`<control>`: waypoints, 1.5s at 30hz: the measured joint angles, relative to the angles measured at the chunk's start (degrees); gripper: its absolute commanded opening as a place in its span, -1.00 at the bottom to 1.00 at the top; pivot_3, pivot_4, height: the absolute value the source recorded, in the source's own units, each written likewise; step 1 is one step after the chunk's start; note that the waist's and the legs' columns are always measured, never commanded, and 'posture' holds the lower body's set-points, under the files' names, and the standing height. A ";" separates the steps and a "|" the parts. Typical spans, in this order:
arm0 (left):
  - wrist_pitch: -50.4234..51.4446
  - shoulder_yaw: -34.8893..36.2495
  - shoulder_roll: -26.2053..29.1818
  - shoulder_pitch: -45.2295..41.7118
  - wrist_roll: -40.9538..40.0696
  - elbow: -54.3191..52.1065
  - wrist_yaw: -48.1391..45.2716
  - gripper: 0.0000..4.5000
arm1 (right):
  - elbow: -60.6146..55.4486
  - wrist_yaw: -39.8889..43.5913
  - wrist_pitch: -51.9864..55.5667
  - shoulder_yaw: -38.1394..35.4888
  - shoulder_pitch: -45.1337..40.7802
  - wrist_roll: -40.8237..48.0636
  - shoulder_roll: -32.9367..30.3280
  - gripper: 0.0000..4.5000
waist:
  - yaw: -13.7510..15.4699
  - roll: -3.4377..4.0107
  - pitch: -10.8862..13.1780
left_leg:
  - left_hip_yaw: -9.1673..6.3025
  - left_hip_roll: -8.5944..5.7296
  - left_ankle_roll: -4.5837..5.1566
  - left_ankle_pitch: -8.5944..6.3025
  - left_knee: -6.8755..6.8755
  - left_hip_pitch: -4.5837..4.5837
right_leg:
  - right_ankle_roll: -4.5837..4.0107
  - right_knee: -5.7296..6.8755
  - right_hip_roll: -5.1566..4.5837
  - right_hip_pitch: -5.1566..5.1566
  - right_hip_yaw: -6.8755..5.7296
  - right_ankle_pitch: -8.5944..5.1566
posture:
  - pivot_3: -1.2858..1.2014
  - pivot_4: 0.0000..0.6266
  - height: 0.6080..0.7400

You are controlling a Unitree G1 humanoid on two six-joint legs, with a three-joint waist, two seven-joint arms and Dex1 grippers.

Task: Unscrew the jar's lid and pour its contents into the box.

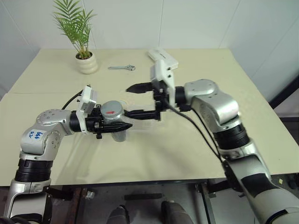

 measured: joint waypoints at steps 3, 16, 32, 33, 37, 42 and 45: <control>-1.20 -0.03 0.03 0.00 0.25 -0.01 -0.29 -0.10 | -0.21 4.61 0.71 -2.06 1.47 3.57 -1.37 0.98 | -0.33 0.00 0.00 | 0.02 0.00 0.00 0.00 -0.02 0.02 | 0.00 0.00 0.01 0.00 0.03 0.00 | 0.03 -0.52 1.00; -6.09 -1.79 -0.17 0.01 4.69 1.01 0.36 -0.10 | -7.14 -0.62 6.23 -2.83 2.02 9.99 8.00 0.98 | -0.10 0.00 0.00 | 0.00 0.01 -0.06 0.06 0.05 0.05 | 0.00 0.15 0.02 0.00 0.04 0.00 | 0.03 -0.52 1.00; -4.05 -2.37 -0.43 0.00 4.03 0.82 -0.09 -0.10 | -0.94 -8.53 0.53 2.48 0.49 -0.01 14.97 0.98 | -0.22 0.00 0.00 | 0.00 0.01 -0.07 0.07 -0.02 0.05 | 0.00 0.11 0.02 -0.01 0.03 0.00 | 0.03 -0.52 1.00; -4.05 -2.39 -0.57 0.00 4.03 0.82 -0.09 -0.10 | -0.87 -8.69 0.43 2.47 0.49 -0.07 15.12 0.98 | -0.22 0.00 0.00 | 0.00 0.01 -0.07 0.07 -0.02 0.04 | 0.00 0.11 0.02 -0.01 0.03 0.00 | 0.03 -0.52 1.00; -4.05 -2.41 -0.65 0.00 4.03 0.80 -0.11 -0.10 | -0.50 -9.18 0.19 2.47 0.49 -0.33 15.45 0.98 | -0.23 0.00 0.00 | 0.00 0.01 -0.07 0.07 -0.01 0.05 | -0.01 0.12 0.02 -0.01 0.03 0.00 | 0.03 -0.52 1.00; -4.06 -2.41 -0.65 -0.01 4.06 0.85 -0.18 -0.10 | 0.94 -9.03 -0.76 2.21 0.49 -0.34 15.59 0.98 | -0.24 0.00 0.00 | 0.00 0.01 -0.07 0.07 -0.01 0.05 | 0.00 0.13 0.02 -0.01 0.03 0.00 | 0.03 -0.52 1.00; -4.05 -2.45 -0.66 -0.22 4.13 1.04 -0.08 -0.10 | 2.55 -7.60 -3.55 2.18 0.51 -0.35 15.22 0.98 | -0.21 0.00 0.00 | 0.00 0.01 -0.07 0.07 -0.01 0.05 | 0.00 0.11 0.02 -0.01 0.03 0.00 | 0.03 -0.52 1.00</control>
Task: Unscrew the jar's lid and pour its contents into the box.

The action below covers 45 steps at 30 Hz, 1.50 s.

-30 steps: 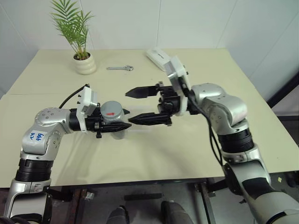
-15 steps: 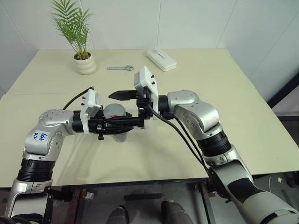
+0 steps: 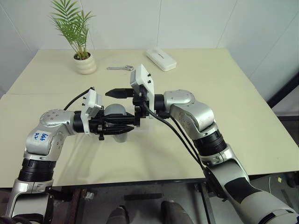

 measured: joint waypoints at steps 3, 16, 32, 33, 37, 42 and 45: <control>0.13 0.00 0.00 -0.11 0.10 0.20 0.13 -0.10 | 0.18 1.57 -0.82 -0.20 0.01 0.24 -1.88 0.98 | 0.04 0.00 0.00 | 0.00 0.00 0.00 0.00 0.00 0.00 | 0.00 -0.01 0.00 0.00 0.00 0.00 | 0.03 -0.52 1.00; 0.37 0.34 0.07 -0.42 -0.43 0.06 -1.28 -0.10 | 2.98 7.30 -0.26 -9.35 2.60 1.73 -15.80 0.98 | -0.06 0.00 0.00 | 0.01 0.00 0.00 0.00 -0.04 0.01 | 0.00 -0.05 0.00 0.00 0.01 0.00 | 0.03 -0.52 1.00; 0.38 0.49 0.20 -0.43 -0.42 0.08 -1.70 -0.10 | -5.57 4.02 6.10 -5.54 0.71 5.96 -4.31 0.98 | 0.09 0.00 0.00 | -0.02 0.04 -0.03 0.03 0.03 -0.01 | 0.00 0.05 0.06 -0.01 0.03 0.00 | 0.03 -0.52 1.00; 0.38 0.48 0.19 -0.43 -0.42 0.08 -1.70 -0.10 | -6.01 3.31 6.41 -4.78 0.72 5.83 -3.84 0.98 | 0.15 0.00 0.00 | -0.02 0.04 -0.03 0.03 0.03 0.00 | -0.01 0.06 0.07 -0.01 0.03 0.00 | 0.03 -0.52 1.00; 0.37 0.48 0.12 -0.44 -0.42 0.13 -1.71 -0.10 | -6.27 1.12 7.10 -2.83 0.71 4.19 -2.73 0.98 | 0.15 0.00 0.00 | -0.03 0.04 -0.04 0.03 0.04 0.00 | -0.01 0.07 0.07 0.00 0.03 0.00 | 0.03 -0.52 1.00; 0.23 0.06 -0.63 -1.62 -0.39 0.28 -1.74 -0.10 | -4.96 -1.15 7.01 0.17 0.70 1.02 -0.99 0.98 | -0.09 0.00 0.00 | -0.02 0.05 -0.04 0.03 0.01 0.01 | -0.01 0.08 0.08 -0.02 0.03 0.00 | 0.03 -0.52 1.00; 0.20 0.06 -0.64 -1.62 -0.38 0.37 -1.76 -0.10 | -4.02 -1.67 6.99 0.72 0.70 -0.19 -0.74 0.98 | -0.01 0.00 0.00 | -0.02 0.04 -0.04 0.03 0.00 0.00 | -0.01 0.05 0.08 -0.02 0.03 0.00 | 0.03 -0.52 1.00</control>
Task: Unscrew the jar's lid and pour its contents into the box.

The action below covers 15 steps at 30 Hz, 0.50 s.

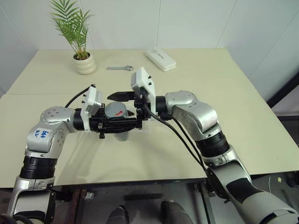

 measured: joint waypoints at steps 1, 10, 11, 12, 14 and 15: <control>0.00 0.00 0.00 0.00 0.00 0.01 0.00 -0.10 | 0.00 -0.06 -0.05 0.00 -0.02 -0.14 0.09 0.98 | 0.01 0.00 0.00 | 0.00 0.00 0.00 0.00 0.00 0.00 | 0.00 -0.01 0.00 0.00 0.00 0.00 | 0.03 -0.52 1.00; -0.10 0.06 0.00 -0.36 0.05 1.43 0.03 -0.10 | 2.63 -0.57 -1.03 -0.07 -1.76 -0.64 0.96 0.98 | 0.00 0.00 0.00 | 0.00 0.00 -0.01 0.01 0.00 0.00 | 0.00 0.01 0.00 0.00 0.00 0.00 | 0.03 -0.52 1.00; -0.15 0.06 0.00 -0.37 0.05 1.45 0.03 -0.10 | 2.64 -0.56 -1.05 -0.07 -1.88 -0.63 0.95 0.98 | 0.00 0.00 0.00 | 0.00 0.00 -0.01 0.00 0.00 0.00 | 0.00 0.01 0.00 0.00 0.00 0.00 | 0.03 -0.52 1.00; -0.19 0.06 0.00 -0.38 0.05 1.46 0.03 -0.10 | 2.65 -0.56 -1.07 -0.07 -1.89 -0.63 0.94 0.98 | -0.01 0.00 0.00 | 0.00 0.00 -0.01 0.00 -0.01 0.00 | 0.00 0.00 0.00 0.00 0.00 0.00 | 0.03 -0.52 1.00; -0.21 0.05 0.00 -0.37 0.07 1.47 0.07 -0.10 | 2.78 -0.55 -1.17 -0.07 -1.89 -0.60 0.91 0.98 | -0.04 0.00 0.00 | 0.00 0.01 -0.01 0.00 -0.02 0.00 | 0.00 0.00 0.00 0.00 0.00 0.00 | 0.03 -0.52 1.00; -0.21 0.05 0.00 -0.37 0.08 1.47 0.11 -0.10 | 2.95 -0.54 -1.26 -0.07 -1.89 -0.60 0.87 0.98 | -0.04 0.00 0.00 | 0.00 0.01 -0.01 0.00 -0.02 0.00 | 0.00 0.00 0.00 0.00 0.00 0.00 | 0.03 -0.52 1.00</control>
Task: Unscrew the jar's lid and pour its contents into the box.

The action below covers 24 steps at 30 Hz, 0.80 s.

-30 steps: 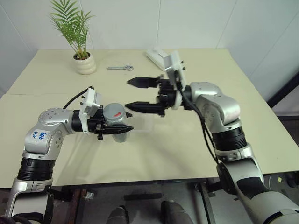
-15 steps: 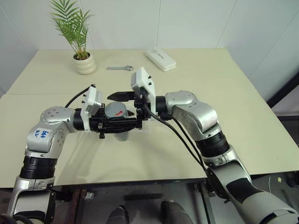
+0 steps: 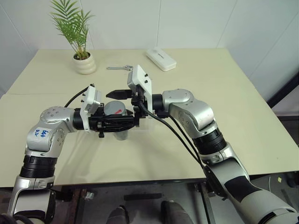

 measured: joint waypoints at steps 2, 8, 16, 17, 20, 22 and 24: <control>0.00 -0.01 -0.03 0.00 0.09 0.01 0.33 -0.10 | 0.56 0.15 -0.65 0.00 0.00 0.04 -0.18 0.98 | 0.02 0.00 0.00 | 0.00 0.00 0.00 0.00 0.01 0.00 | 0.00 0.00 0.00 0.00 0.00 0.00 | 0.03 -0.52 1.00; 0.00 -0.01 -0.02 0.00 0.56 0.55 0.97 -0.10 | 0.83 1.95 -1.87 -0.04 0.01 0.72 -3.17 0.98 | 0.05 0.00 0.00 | 0.00 0.00 0.00 0.00 0.01 0.00 | 0.00 -0.01 0.00 0.00 0.00 0.00 | 0.03 -0.52 1.00; -0.01 0.38 0.23 0.09 0.72 0.98 0.99 -0.10 | 1.78 3.49 -0.95 -4.05 0.11 4.33 -10.72 0.98 | 0.24 0.00 0.00 | 0.00 -0.01 0.00 0.00 0.02 -0.02 | 0.00 -0.05 -0.01 0.02 0.00 0.00 | 0.03 -0.52 1.00; -0.16 0.16 0.27 0.40 0.64 0.18 0.06 -0.10 | 3.51 2.71 -0.95 -6.93 0.25 3.75 -13.77 0.98 | 0.77 0.00 0.00 | -0.01 -0.04 0.01 0.00 0.02 -0.02 | 0.01 -0.11 -0.03 0.05 0.00 0.01 | 0.03 -0.52 1.00; -0.19 0.08 0.49 0.82 0.60 0.09 -0.88 -0.10 | 5.58 2.37 -0.95 -11.41 1.24 3.17 -18.34 0.98 | 1.46 0.00 0.00 | 0.01 -0.03 0.02 -0.01 -0.02 -0.01 | 0.01 -0.16 -0.02 0.04 0.00 0.00 | 0.03 -0.52 1.00; -0.20 0.02 0.48 0.81 0.60 0.08 -1.01 -0.10 | 5.89 2.59 -0.78 -11.49 1.60 3.11 -18.89 0.98 | 0.87 0.00 0.00 | 0.06 -0.01 0.02 -0.01 -0.07 0.02 | -0.01 -0.09 0.00 -0.02 0.04 -0.01 | 0.03 -0.52 1.00; -0.20 0.01 0.48 0.81 0.60 0.07 -1.20 -0.10 | 5.95 3.31 -0.64 -11.49 1.80 3.10 -19.55 0.98 | 0.31 0.01 0.00 | 0.06 0.02 0.02 -0.01 -0.09 0.01 | -0.03 -0.07 0.02 -0.05 0.04 -0.02 | 0.03 -0.52 1.00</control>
